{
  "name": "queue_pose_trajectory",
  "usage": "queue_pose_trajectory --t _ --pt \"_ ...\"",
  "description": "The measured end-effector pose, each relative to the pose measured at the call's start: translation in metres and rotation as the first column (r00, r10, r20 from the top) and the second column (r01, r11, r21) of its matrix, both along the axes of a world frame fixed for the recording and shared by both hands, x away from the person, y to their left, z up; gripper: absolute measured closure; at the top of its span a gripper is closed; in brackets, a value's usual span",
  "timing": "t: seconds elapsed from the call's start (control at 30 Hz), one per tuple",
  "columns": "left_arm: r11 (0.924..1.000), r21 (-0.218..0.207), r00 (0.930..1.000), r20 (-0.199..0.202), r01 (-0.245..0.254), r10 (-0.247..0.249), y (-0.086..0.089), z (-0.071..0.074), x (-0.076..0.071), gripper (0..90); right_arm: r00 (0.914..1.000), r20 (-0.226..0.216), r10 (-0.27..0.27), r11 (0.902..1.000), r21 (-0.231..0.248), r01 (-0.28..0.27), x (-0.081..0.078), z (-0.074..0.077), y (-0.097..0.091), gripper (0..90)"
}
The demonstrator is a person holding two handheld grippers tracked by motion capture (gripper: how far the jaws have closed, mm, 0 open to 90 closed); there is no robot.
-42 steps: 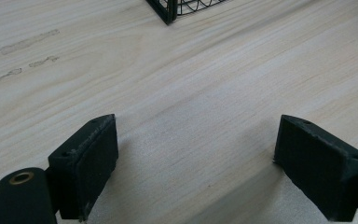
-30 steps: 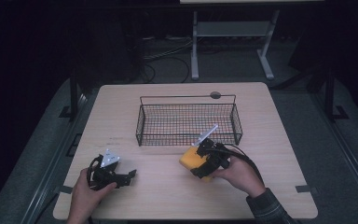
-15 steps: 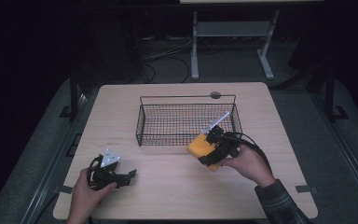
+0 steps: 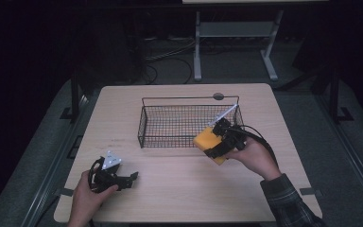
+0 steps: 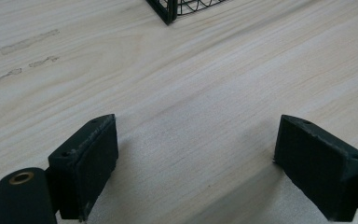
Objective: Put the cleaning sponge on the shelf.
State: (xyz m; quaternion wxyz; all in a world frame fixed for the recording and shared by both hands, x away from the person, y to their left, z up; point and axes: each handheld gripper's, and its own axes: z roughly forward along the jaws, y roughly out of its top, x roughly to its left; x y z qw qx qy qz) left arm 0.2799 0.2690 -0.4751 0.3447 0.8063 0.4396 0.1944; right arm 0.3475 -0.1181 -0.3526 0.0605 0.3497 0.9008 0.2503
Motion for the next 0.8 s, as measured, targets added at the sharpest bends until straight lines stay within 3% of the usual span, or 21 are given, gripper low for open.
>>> queue_pose_trajectory --t 0.37,0.8 --pt "1.0000 0.000 1.0000 0.000 0.000 0.000 0.000 0.000 0.000 12.6 0.9987 0.016 -0.048 0.9987 -0.016 0.048 0.024 0.013 -0.006 22.4" --pt "1.0000 0.001 1.0000 -0.002 0.001 -0.001 0.000 0.000 0.000 12.6 0.9939 0.019 -0.109 0.9936 -0.029 0.109 0.054 0.013 -0.012 22.4"
